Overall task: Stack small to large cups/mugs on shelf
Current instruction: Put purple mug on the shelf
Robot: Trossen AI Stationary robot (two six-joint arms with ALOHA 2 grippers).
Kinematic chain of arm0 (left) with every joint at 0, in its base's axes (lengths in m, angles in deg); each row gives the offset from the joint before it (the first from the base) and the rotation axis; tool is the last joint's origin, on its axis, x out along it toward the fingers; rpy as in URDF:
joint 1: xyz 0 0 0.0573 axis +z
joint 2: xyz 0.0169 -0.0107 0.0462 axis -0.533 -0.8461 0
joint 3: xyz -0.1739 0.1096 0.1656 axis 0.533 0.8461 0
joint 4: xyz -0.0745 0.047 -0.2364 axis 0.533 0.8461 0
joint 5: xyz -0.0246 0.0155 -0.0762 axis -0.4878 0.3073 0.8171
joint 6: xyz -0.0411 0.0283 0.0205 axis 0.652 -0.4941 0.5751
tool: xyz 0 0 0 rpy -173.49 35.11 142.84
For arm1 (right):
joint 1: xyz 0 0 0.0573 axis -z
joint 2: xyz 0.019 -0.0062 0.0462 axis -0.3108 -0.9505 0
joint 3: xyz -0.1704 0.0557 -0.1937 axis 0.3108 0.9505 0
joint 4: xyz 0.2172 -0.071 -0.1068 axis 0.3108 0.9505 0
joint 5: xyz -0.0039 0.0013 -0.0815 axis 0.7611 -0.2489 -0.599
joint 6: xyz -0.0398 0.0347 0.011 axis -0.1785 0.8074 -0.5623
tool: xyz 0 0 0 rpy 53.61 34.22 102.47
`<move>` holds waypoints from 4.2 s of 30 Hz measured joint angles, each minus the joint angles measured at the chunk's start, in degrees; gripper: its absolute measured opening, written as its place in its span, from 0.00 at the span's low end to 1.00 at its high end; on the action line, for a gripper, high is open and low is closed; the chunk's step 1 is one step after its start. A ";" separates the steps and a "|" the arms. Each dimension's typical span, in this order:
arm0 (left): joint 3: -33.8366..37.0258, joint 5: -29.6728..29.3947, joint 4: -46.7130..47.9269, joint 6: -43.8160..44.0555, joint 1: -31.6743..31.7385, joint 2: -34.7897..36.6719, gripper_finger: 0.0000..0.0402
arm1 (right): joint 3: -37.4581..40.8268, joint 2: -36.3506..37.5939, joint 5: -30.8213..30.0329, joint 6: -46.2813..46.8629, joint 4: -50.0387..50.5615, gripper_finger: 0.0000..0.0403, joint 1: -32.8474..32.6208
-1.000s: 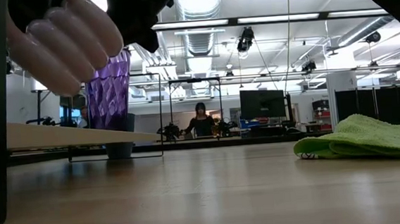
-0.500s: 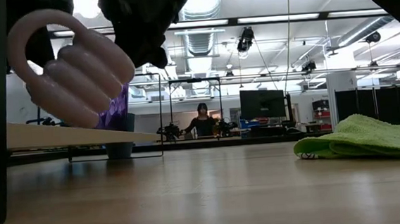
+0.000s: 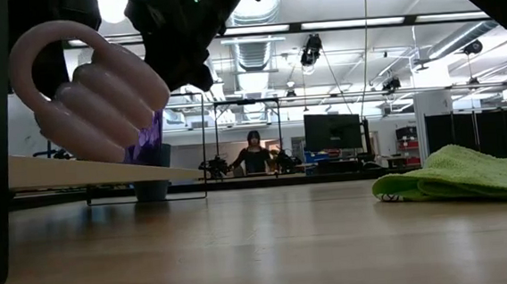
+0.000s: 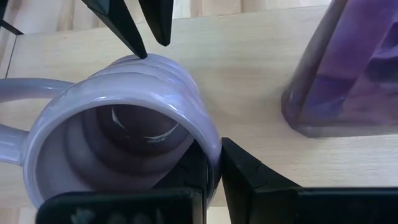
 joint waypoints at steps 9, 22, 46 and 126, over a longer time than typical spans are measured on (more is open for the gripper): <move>0.06 3.19 0.03 -0.28 0.00 -1.77 0.15 | 0.11 0.00 0.24 3.18 0.40 0.05 -0.05; -0.33 4.81 -1.12 -1.74 0.07 1.92 0.29 | -3.72 0.00 -0.41 13.88 8.07 0.05 0.07; -2.16 -0.99 -8.90 -24.09 0.04 -0.67 0.33 | -4.48 0.11 6.92 30.45 19.70 0.05 2.82; -3.91 -5.14 -7.50 -23.97 0.02 0.09 0.08 | -7.52 0.09 9.21 29.17 19.70 0.14 3.78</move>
